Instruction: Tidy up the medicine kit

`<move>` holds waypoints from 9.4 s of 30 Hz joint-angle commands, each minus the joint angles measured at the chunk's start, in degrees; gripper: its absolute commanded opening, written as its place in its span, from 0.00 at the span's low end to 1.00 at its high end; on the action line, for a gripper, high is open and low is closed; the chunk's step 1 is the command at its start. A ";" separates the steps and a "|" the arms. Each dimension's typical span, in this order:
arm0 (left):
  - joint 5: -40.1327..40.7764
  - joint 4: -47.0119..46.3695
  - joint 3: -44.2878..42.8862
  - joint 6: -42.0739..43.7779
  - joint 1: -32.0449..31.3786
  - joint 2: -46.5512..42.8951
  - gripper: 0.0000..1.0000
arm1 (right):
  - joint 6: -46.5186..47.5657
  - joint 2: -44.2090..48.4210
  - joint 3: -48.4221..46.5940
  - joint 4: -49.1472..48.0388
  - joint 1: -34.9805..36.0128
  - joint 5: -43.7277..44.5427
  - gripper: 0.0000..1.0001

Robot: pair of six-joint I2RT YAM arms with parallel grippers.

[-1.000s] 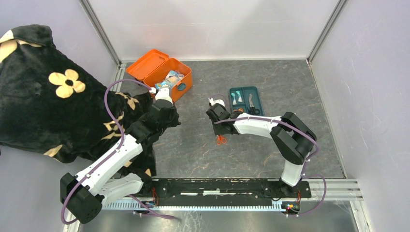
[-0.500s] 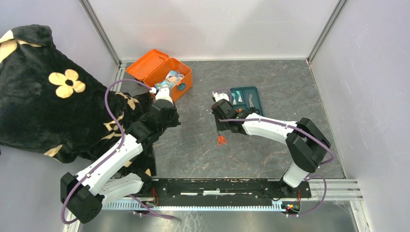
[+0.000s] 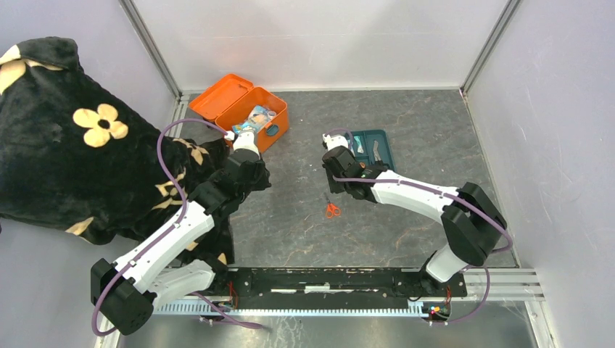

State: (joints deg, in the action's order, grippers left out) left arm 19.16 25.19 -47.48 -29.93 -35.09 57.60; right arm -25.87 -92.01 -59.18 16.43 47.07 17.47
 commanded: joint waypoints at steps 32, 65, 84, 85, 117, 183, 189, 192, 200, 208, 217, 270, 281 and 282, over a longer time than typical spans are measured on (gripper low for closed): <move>12.13 2.76 -6.43 -1.36 0.20 -3.94 0.81 | 8.89 23.54 10.84 -3.99 -10.67 10.86 0.98; 18.00 -0.62 -2.80 -1.02 0.98 -6.01 1.00 | 8.63 25.30 14.49 -9.59 -13.50 0.21 0.95; 16.17 0.02 -3.43 -0.40 1.12 -4.43 1.00 | 4.07 -2.98 -2.46 4.01 -0.07 -7.26 0.74; 16.02 -0.02 -3.45 -0.35 1.18 -4.39 1.00 | 4.54 -3.96 -3.37 4.65 -0.13 -6.87 0.72; 13.50 0.17 -3.94 0.31 1.69 -2.33 1.00 | 8.93 -14.85 -2.64 3.73 -0.08 -9.08 0.29; 11.61 0.34 -4.04 -0.03 2.04 -0.75 1.00 | 9.44 -13.82 -4.27 2.47 -2.00 -9.76 0.02; 11.49 0.33 -4.21 0.14 2.12 -0.12 1.00 | 8.73 -8.73 -3.17 -0.84 -2.27 -9.09 0.00; 11.52 0.33 -4.12 0.14 2.12 -0.22 1.00 | 8.62 -6.88 -3.88 -0.31 -3.31 -9.16 0.00; 10.64 0.00 -4.11 0.12 2.24 0.25 1.00 | 8.90 -4.96 -4.51 1.79 -5.52 -11.04 0.00; -5.16 -6.05 1.53 -3.94 2.10 2.98 0.94 | 6.84 -4.99 -2.48 0.74 -5.55 -14.07 0.30; -13.25 -20.00 5.00 -8.15 -8.60 17.75 0.73 | 5.65 0.17 2.93 -2.12 -9.47 -15.73 0.29; -2.83 1.06 -27.38 -4.46 -18.36 57.80 0.34 | -2.78 28.33 33.33 -15.25 -20.98 -15.77 0.29; -1.39 4.98 -29.62 -3.99 -19.40 61.78 0.33 | -2.77 28.31 35.94 -15.64 -20.95 -19.21 0.29; -1.52 4.97 -29.48 -3.99 -19.38 61.94 0.31 | -2.84 28.36 36.06 -15.65 -21.01 -19.38 0.29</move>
State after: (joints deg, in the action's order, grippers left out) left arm 18.85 25.91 -78.48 -34.87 -54.11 115.35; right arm -28.27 -64.84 -23.31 3.05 26.22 -0.89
